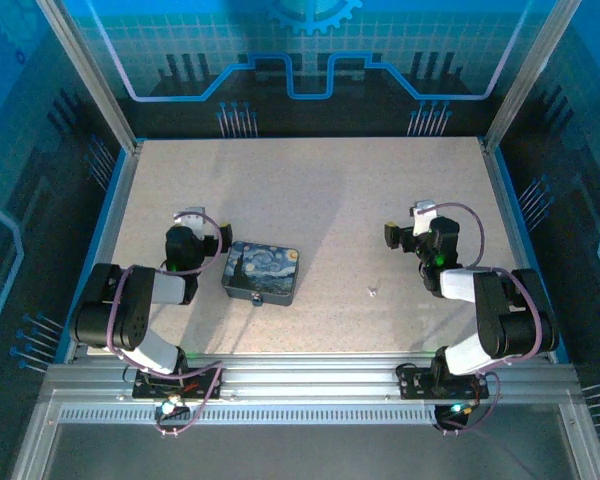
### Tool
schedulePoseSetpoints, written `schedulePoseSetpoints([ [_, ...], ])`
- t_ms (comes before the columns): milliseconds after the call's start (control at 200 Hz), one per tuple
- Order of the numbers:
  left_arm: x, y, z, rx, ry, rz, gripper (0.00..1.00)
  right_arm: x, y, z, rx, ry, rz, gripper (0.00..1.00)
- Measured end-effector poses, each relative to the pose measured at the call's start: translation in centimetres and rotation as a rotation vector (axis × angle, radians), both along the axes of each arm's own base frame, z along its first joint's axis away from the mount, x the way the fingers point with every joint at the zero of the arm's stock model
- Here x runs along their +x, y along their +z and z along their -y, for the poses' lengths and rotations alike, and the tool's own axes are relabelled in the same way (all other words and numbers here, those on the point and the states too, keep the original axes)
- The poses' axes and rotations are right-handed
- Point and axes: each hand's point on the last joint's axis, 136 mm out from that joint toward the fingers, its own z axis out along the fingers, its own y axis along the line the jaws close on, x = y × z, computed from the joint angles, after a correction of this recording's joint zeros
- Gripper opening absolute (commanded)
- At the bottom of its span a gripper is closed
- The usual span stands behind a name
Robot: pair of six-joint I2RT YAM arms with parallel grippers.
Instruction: Unlock the padlock with the key
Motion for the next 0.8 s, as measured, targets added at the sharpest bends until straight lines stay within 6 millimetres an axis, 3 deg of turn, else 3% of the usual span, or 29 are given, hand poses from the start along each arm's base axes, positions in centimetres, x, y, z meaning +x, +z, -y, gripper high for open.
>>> schedulePoseSetpoints([
  [140, -1.0, 1.9, 0.0, -0.001, 0.001, 0.044, 0.99, -0.6, 2.4, 0.4, 0.008, -0.026, 0.035, 1.0],
  [220, -1.4, 4.4, -0.1, -0.002, 0.002, 0.1, 0.99, -1.1, 4.6, 0.5, 0.024, -0.036, 0.076, 1.0],
  [375, -1.9, 8.8, -0.1, -0.058, 0.023, 0.129, 0.99, -2.2, 7.1, 0.5, 0.1, -0.061, 0.05, 1.0],
  [485, -2.1, 12.0, 0.3, -0.157, 0.03, 0.112, 0.99, -2.8, 9.1, -0.7, 0.193, -0.039, 0.004, 1.0],
  [605, -3.3, 12.9, 1.6, -0.298, 0.005, 0.035, 0.99, -3.9, 11.6, -4.5, 0.322, 0.07, -0.056, 1.0],
  [715, -5.4, 10.7, 3.5, -0.399, -0.017, -0.107, 0.99, -5.5, 12.5, -9.3, 0.413, 0.211, -0.158, 1.0],
  [800, -7.3, 8.8, 5.0, -0.458, -0.026, -0.224, 0.99, -7.0, 12.2, -13.4, 0.458, 0.325, -0.259, 1.0],
])
